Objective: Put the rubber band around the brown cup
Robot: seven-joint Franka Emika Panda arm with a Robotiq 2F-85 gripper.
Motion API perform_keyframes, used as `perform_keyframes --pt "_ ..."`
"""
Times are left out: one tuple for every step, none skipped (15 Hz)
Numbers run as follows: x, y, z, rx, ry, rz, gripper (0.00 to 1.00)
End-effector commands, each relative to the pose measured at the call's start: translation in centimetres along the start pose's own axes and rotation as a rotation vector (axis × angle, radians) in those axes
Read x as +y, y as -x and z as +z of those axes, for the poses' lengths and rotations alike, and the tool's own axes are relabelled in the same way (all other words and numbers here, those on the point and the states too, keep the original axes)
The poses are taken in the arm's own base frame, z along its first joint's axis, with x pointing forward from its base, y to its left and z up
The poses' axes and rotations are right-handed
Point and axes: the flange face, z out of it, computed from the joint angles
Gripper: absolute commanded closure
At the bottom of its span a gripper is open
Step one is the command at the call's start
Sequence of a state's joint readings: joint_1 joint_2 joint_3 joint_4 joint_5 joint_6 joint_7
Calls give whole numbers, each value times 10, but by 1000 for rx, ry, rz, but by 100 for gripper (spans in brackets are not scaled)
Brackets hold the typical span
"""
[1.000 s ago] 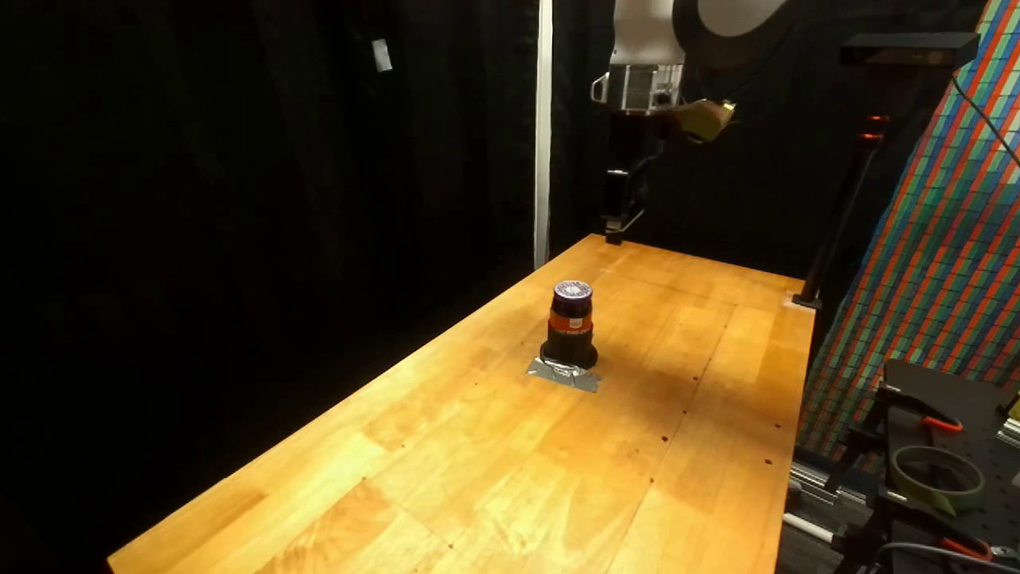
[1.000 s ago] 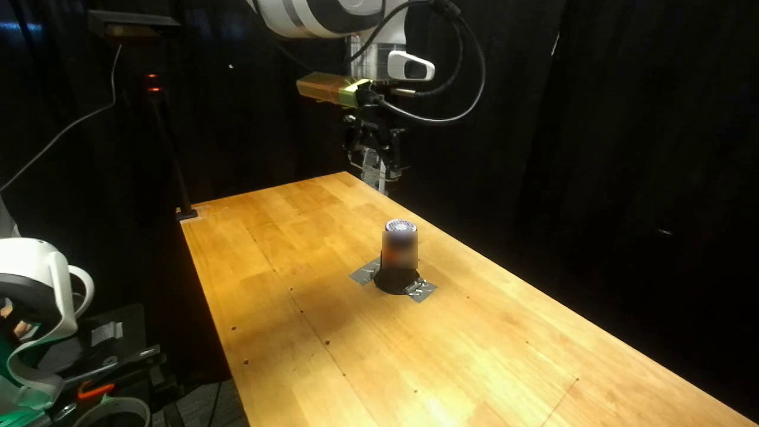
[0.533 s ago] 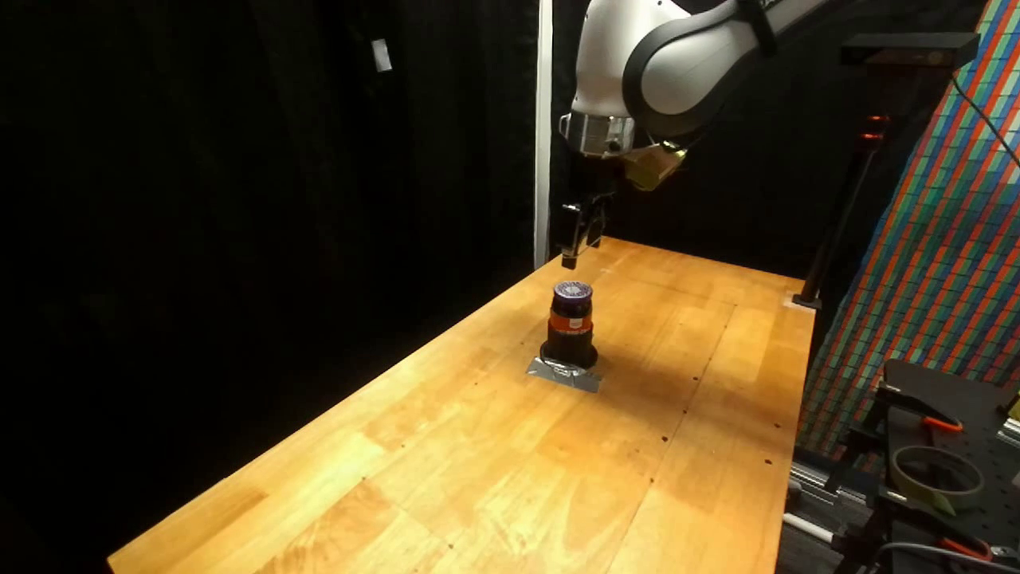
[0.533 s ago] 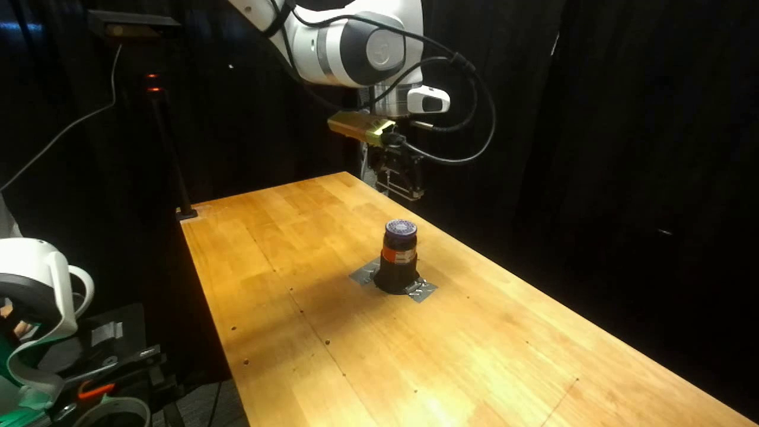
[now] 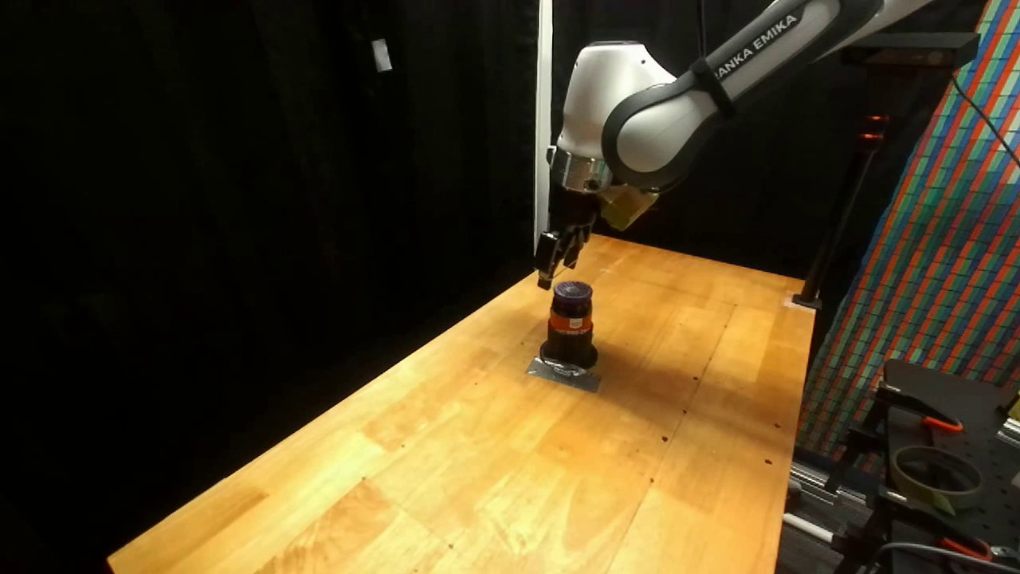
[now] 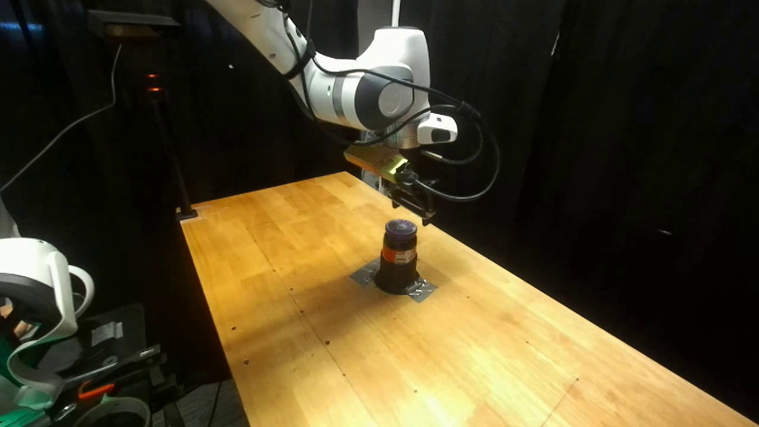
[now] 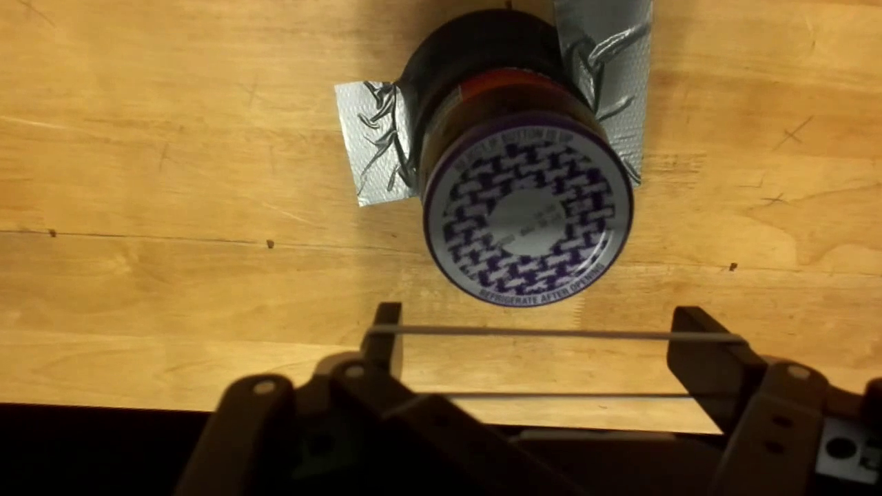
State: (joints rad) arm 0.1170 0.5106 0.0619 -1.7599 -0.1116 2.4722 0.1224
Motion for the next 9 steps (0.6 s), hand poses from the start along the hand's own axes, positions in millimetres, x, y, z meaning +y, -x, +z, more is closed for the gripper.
perform_keyframes --pt "8 -11 13 28 4 10 0" --pt "10 -10 18 22 3 12 0" --pt "11 -9 21 16 6 14 0" --pt "12 -8 24 11 8 14 0" --pt "13 -6 27 11 7 15 0" --pt "14 -6 30 17 11 16 0" --pt "14 -5 32 9 6 16 0" --pt "14 -3 34 -3 0 16 0" --pt "13 -1 36 -12 -6 15 0"
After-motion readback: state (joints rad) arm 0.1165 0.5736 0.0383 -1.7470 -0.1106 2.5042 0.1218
